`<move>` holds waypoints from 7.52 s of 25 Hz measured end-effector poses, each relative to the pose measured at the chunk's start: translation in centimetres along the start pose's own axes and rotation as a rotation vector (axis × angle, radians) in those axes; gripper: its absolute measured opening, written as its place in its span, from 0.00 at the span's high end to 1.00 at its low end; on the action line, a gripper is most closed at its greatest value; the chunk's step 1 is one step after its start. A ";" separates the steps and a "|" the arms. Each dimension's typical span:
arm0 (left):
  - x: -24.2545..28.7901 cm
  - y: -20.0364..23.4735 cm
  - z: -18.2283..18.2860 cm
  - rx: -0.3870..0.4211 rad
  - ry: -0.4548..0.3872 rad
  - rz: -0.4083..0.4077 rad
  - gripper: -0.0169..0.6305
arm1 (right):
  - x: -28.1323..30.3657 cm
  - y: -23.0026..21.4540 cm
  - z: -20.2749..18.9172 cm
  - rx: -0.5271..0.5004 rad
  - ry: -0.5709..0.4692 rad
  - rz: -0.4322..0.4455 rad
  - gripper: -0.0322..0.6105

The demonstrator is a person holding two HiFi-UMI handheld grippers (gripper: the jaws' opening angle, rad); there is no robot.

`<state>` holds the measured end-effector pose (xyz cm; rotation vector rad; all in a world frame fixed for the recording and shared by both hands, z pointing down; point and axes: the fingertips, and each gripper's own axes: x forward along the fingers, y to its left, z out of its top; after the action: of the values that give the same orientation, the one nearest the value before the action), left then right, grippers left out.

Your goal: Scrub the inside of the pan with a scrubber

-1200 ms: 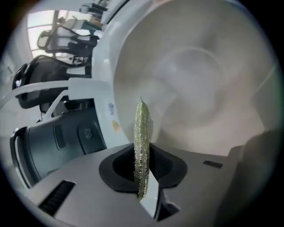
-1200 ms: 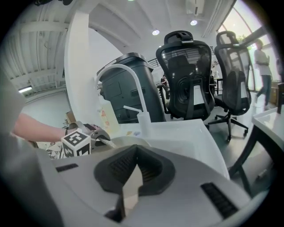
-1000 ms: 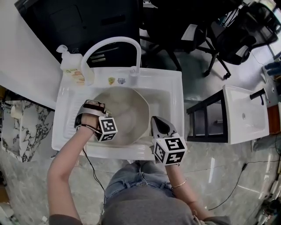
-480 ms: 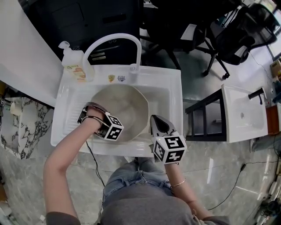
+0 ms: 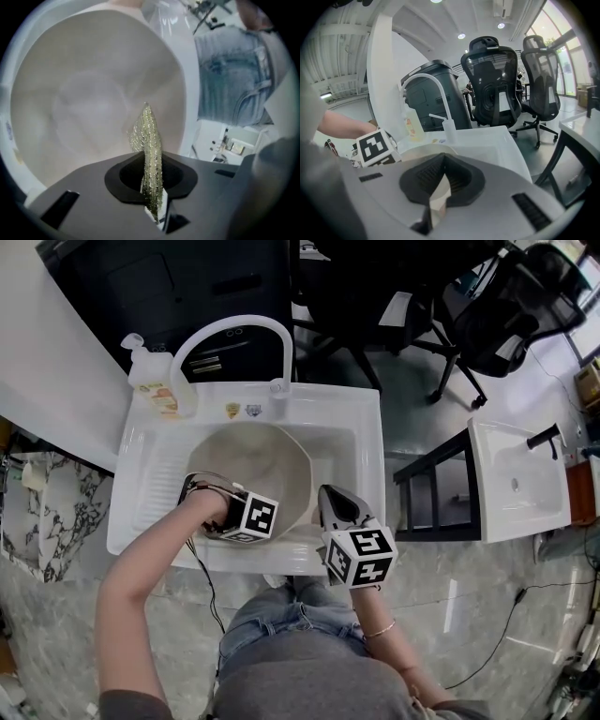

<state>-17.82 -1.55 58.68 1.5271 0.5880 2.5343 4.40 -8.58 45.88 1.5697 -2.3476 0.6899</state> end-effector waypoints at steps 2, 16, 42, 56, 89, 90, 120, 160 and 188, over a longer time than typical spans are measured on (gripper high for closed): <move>-0.8 -1.2 2.5 -0.022 -0.142 -0.109 0.88 | -0.1 -0.1 0.0 -0.002 0.001 0.001 0.93; -8.7 0.5 11.8 -0.272 -0.927 -0.487 0.87 | 0.6 -1.4 0.1 0.005 0.020 0.000 0.93; -14.7 11.6 4.5 -1.210 -1.995 -0.234 0.87 | 4.5 -2.0 1.5 -0.029 0.057 0.022 0.93; -10.5 10.7 10.9 -0.850 -1.525 -0.274 0.87 | 4.8 -3.5 1.9 0.013 0.039 -0.023 0.93; -4.0 20.4 0.2 -1.497 -1.129 0.431 0.87 | 7.7 -2.7 1.8 -0.001 0.082 -0.010 0.93; -3.8 20.3 -0.3 -1.502 -1.107 0.452 0.87 | 7.6 -2.7 1.8 -0.003 0.080 -0.008 0.93; -6.8 11.0 -1.6 -1.317 -0.945 0.578 0.87 | 2.4 -1.4 1.1 -0.031 0.033 0.037 0.93; 0.7 6.4 3.5 -0.830 -0.502 -0.045 0.88 | 3.3 0.9 1.0 -0.048 0.057 0.094 0.93; -10.3 17.0 -9.0 -0.864 -0.474 1.136 0.87 | 3.7 0.4 1.1 -0.060 0.068 0.044 0.93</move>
<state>-19.15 -22.61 53.09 2.1722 -1.6023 2.1272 2.62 -11.96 46.39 1.4506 -2.3379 0.6657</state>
